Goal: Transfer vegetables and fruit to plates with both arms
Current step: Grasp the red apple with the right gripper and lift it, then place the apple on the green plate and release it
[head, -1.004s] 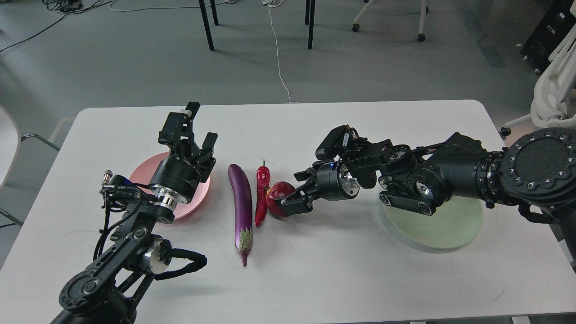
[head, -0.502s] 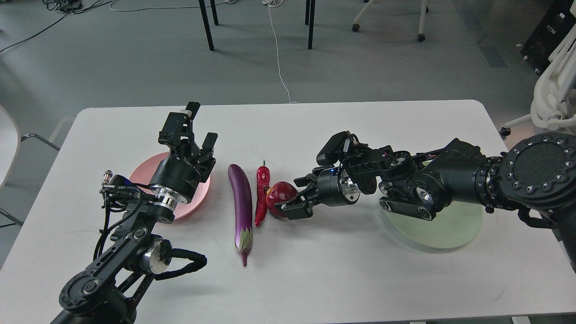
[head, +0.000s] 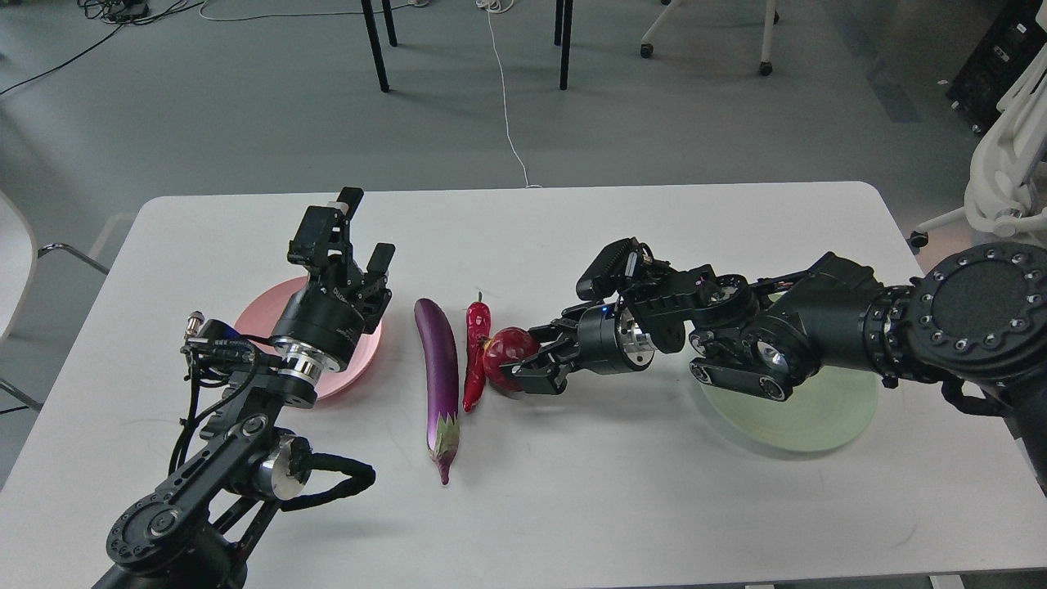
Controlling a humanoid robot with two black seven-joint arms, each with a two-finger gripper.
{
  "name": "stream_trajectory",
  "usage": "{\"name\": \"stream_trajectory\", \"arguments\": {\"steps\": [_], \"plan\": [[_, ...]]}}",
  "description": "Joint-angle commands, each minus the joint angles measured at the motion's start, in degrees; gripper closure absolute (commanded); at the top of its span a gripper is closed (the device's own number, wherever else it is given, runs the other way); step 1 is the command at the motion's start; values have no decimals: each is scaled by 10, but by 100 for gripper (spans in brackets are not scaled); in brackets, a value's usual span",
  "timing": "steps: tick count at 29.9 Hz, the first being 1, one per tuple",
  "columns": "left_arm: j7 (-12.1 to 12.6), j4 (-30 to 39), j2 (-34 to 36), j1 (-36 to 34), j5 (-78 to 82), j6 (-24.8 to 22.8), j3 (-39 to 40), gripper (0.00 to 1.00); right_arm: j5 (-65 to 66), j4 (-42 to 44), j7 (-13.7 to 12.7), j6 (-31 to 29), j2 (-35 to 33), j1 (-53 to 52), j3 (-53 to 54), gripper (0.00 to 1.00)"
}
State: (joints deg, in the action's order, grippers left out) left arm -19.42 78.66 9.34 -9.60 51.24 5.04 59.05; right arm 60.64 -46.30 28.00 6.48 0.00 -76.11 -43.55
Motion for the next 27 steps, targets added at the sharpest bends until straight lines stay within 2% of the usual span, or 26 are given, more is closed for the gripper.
{"name": "stream_trajectory", "arguments": {"steps": [1,5,11,20,24,27], "plan": [[0,0,-1,0,0,0,0,2,-3,-11,0,-1,0,-17,1,56],[0,0,-1,0,0,0,0,2,-3,-63,0,-3,-17,-68,1,55],[0,0,-6,-1,0,0,-1,2,19,-165,0,-7,-153,-139,-2,54],[0,3,-6,-1,0,0,-3,2,191,-249,0,-9,-353,-164,-40,54],[0,3,-7,-1,0,0,-3,2,239,-279,0,-9,-425,-162,-66,54],[0,3,-10,-1,0,0,-4,2,263,-286,0,-9,-453,-158,-79,53]]}}
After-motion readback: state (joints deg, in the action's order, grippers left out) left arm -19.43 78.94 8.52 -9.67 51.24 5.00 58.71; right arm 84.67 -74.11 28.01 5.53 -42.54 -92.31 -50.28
